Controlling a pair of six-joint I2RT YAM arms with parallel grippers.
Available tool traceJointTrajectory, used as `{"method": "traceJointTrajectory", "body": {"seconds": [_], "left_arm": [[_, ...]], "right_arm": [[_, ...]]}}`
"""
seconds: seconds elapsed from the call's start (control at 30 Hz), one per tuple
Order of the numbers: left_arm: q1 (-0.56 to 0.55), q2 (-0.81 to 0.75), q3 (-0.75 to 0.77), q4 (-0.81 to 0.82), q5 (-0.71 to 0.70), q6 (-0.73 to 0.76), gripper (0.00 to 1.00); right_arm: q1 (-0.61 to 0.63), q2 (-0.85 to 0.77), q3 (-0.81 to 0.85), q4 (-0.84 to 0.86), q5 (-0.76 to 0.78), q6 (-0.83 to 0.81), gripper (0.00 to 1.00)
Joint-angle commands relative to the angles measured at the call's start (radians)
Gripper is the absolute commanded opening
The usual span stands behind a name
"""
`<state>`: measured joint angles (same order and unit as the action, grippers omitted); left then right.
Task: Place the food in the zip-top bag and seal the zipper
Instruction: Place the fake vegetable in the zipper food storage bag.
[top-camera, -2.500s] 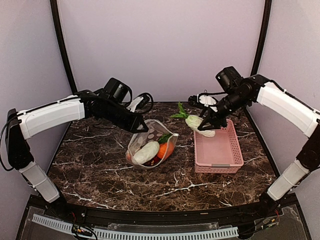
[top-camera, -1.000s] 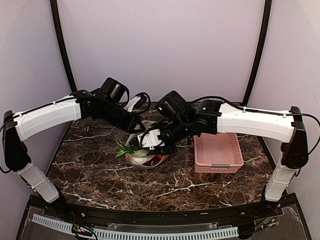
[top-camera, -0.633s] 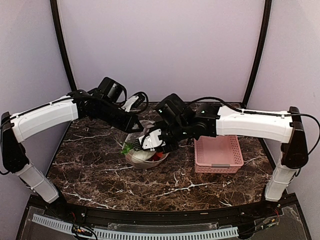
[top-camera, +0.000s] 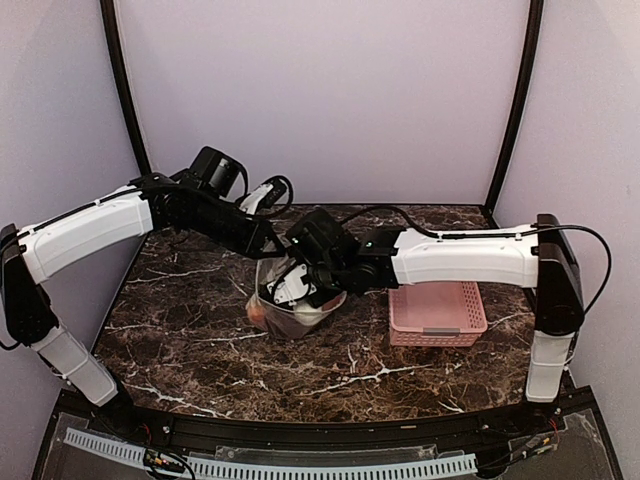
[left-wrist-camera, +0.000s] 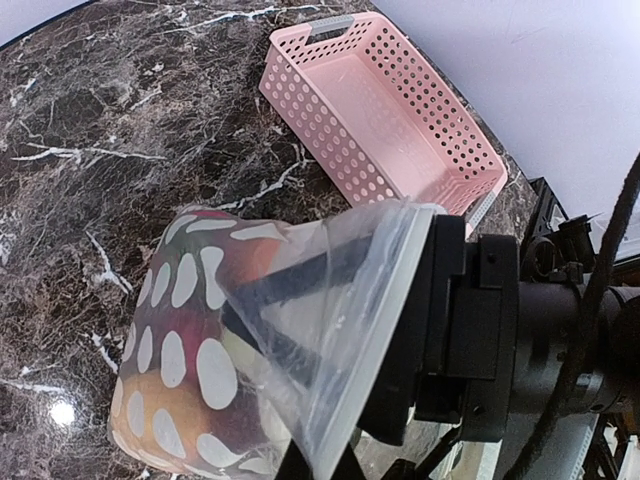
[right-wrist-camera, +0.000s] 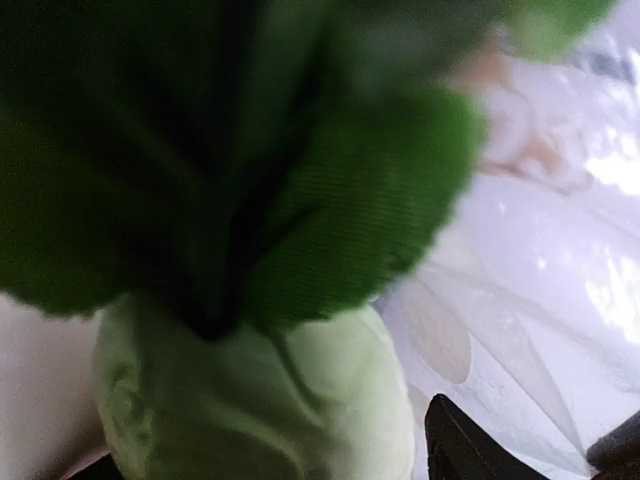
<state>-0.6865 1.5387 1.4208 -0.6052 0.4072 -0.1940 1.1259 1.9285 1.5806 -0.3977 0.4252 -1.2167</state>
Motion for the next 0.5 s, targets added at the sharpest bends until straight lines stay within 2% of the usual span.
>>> {"method": "traceJointTrajectory", "body": {"seconds": [0.0, 0.13, 0.3, 0.47], "left_arm": [[-0.018, -0.028, 0.016, -0.016, 0.042, 0.017, 0.01], [-0.016, -0.042, 0.000, -0.013, 0.009, 0.024, 0.01], [-0.015, -0.039, 0.000, -0.003, -0.012, 0.030, 0.01], [-0.013, -0.024, 0.009, 0.000, -0.019, 0.027, 0.01]], "right_arm": [[0.015, -0.013, 0.012, 0.073, 0.022, 0.014, 0.82], [0.040, -0.090, 0.031, -0.004, -0.028, 0.067, 0.86], [0.054, -0.165, 0.046, -0.137, -0.138, 0.147, 0.88], [0.054, -0.209, 0.041, -0.221, -0.187, 0.194, 0.88]]}}
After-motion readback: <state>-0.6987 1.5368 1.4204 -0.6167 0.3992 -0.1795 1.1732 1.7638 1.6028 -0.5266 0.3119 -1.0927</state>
